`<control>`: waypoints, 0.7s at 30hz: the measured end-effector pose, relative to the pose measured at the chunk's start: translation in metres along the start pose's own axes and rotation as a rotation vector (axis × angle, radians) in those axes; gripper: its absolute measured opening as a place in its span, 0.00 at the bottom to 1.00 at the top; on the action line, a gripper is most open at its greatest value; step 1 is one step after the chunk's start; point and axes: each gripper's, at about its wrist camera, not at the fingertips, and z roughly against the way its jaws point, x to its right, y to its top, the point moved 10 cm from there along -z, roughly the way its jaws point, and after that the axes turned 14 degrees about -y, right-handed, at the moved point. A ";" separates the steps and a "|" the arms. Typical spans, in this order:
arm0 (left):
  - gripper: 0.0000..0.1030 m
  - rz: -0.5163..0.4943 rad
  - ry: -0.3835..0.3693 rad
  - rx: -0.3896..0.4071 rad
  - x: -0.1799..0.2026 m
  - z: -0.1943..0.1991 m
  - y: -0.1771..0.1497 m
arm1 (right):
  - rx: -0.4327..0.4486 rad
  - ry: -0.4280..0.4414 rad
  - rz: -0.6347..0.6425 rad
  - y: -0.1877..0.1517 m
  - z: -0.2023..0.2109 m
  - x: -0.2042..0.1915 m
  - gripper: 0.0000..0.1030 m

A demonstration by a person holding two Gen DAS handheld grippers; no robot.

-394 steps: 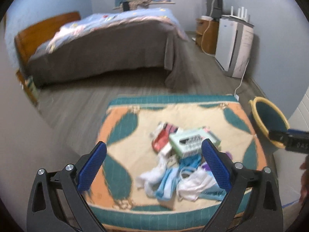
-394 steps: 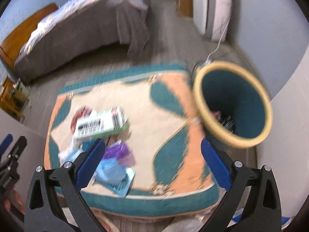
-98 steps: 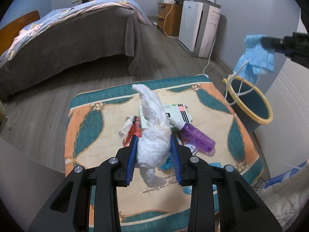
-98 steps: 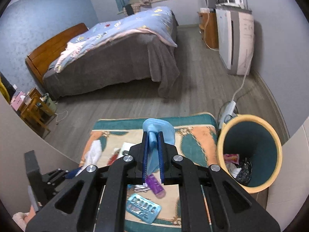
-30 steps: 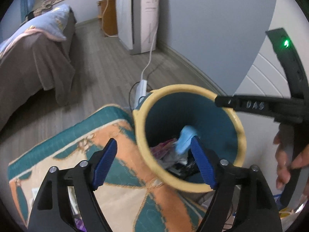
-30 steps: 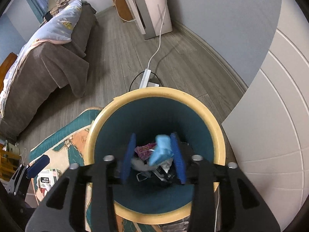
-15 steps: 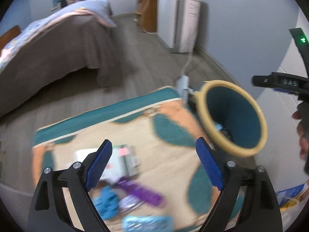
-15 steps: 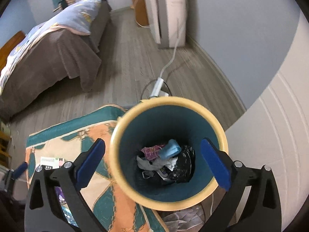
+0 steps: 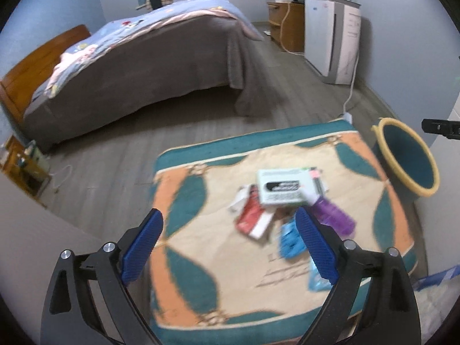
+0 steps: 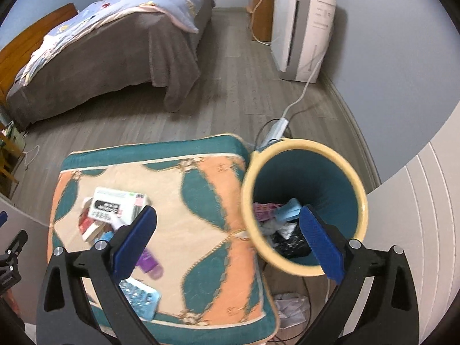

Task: Collect trash
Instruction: 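Move both tools back over the cushion toward the purple spray bottle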

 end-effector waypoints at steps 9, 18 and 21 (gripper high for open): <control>0.90 0.072 -0.005 -0.003 -0.028 -0.001 -0.019 | -0.077 0.131 0.017 -0.037 -0.002 -0.086 0.95; 0.90 0.084 -0.045 -0.063 -0.030 -0.023 -0.028 | -0.144 0.132 0.140 -0.064 -0.038 -0.130 0.95; 0.90 0.066 -0.042 -0.069 -0.035 -0.028 -0.026 | -0.155 0.130 0.172 -0.069 -0.050 -0.141 0.95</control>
